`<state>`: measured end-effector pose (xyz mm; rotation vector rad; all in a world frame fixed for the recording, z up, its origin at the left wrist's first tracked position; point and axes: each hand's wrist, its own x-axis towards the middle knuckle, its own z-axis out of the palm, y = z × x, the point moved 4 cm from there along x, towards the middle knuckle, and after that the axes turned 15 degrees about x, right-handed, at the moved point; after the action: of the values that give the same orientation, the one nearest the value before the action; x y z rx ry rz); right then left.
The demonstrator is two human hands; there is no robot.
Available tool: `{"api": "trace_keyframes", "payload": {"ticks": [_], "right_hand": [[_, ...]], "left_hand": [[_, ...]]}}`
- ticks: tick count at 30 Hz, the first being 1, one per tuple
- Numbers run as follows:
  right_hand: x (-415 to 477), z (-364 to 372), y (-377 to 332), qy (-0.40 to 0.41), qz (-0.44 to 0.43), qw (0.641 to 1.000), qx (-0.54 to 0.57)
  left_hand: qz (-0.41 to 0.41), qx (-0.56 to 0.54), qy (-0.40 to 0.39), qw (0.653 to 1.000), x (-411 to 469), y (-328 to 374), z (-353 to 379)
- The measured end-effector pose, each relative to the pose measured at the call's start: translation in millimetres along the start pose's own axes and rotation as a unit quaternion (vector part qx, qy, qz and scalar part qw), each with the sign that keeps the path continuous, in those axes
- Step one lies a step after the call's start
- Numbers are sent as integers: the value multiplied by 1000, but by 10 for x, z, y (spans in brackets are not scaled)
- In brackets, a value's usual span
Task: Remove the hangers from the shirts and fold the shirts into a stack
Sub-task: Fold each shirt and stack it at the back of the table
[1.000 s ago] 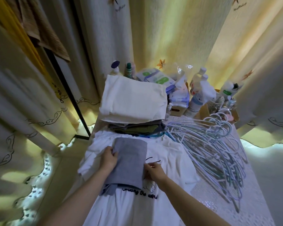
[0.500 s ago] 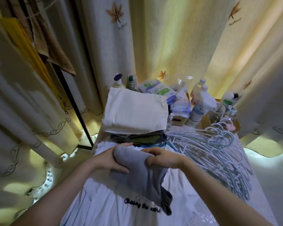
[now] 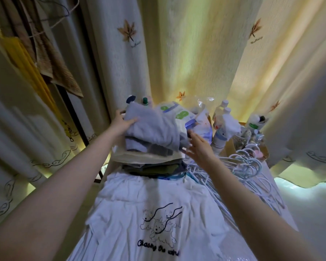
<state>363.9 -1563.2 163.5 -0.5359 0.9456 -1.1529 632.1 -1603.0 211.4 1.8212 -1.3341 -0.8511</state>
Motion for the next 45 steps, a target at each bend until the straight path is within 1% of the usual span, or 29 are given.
{"api": "trace_keyframes", "payload": {"ticks": [2,4,7,10,12,13,15,18,20,21,23,24,25,26,27,28,29,30,31,33,34,36,37,39,41,43,45], "right_hand": [[-22,-241,236,54,18,998,-19],[-70,-489,444,82,43,995,-45],[-159,-782,644,105,75,989,-71],[-215,-937,771,124,101,983,-90],[-228,-981,836,120,111,981,-106],[-234,-1002,866,119,112,979,-119],[-244,-1059,918,126,110,974,-150],[-223,-1195,973,151,98,965,-190],[-195,-1308,994,167,95,958,-214],[-178,-1359,995,173,92,952,-235],[-123,-1448,966,180,69,928,-318],[-90,-1470,938,178,50,909,-374],[-62,-1477,913,171,34,889,-424],[-38,-1474,895,160,25,871,-465],[-9,-1475,898,148,24,852,-501],[22,-1467,909,137,28,834,-534],[55,-1458,928,127,33,818,-560],[80,-1454,948,123,41,809,-573],[101,-1450,970,123,48,804,-579],[106,-1448,998,135,47,791,-596],[94,-1455,1003,145,38,783,-604],[59,-1468,1028,148,27,774,-615],[42,-1477,1054,139,36,774,-617],[-12,-1503,1096,123,62,786,-603],[-83,-1502,1100,104,57,801,-588],[-162,-1466,1071,70,26,805,-588],[-261,-1418,1050,42,1,818,-573]], "left_hand": [[-21,55,-20,998,-23,-220,65],[-5,73,-19,997,-64,-399,99],[17,83,1,996,-110,-489,85],[6,89,-8,996,-90,-497,96],[7,87,-12,996,-44,-455,116],[9,76,-15,997,-19,-415,132],[20,14,-4,1000,44,-321,163],[28,-100,55,993,110,-200,170],[19,-126,86,988,130,-254,203],[11,-114,91,989,120,-312,225],[-14,-67,85,994,71,-485,265],[-23,-45,99,994,18,-586,261],[-21,-25,140,990,-64,-672,232],[-5,-8,204,979,-184,-743,187],[19,4,274,962,-341,-810,155],[45,16,323,945,-515,-901,161],[66,30,337,939,-680,-1011,219],[77,48,315,945,-812,-1139,321],[77,69,265,959,-900,-1271,452],[67,142,131,979,-970,-1522,737],[73,179,70,979,-976,-1604,859],[97,236,-26,967,-943,-1679,1050],[101,266,-68,956,-918,-1687,1125],[89,327,-144,930,-870,-1700,1247],[68,378,-183,905,-814,-1733,1323],[79,437,-167,880,-773,-1714,1335],[96,455,-143,874,-773,-1672,1294]]}}
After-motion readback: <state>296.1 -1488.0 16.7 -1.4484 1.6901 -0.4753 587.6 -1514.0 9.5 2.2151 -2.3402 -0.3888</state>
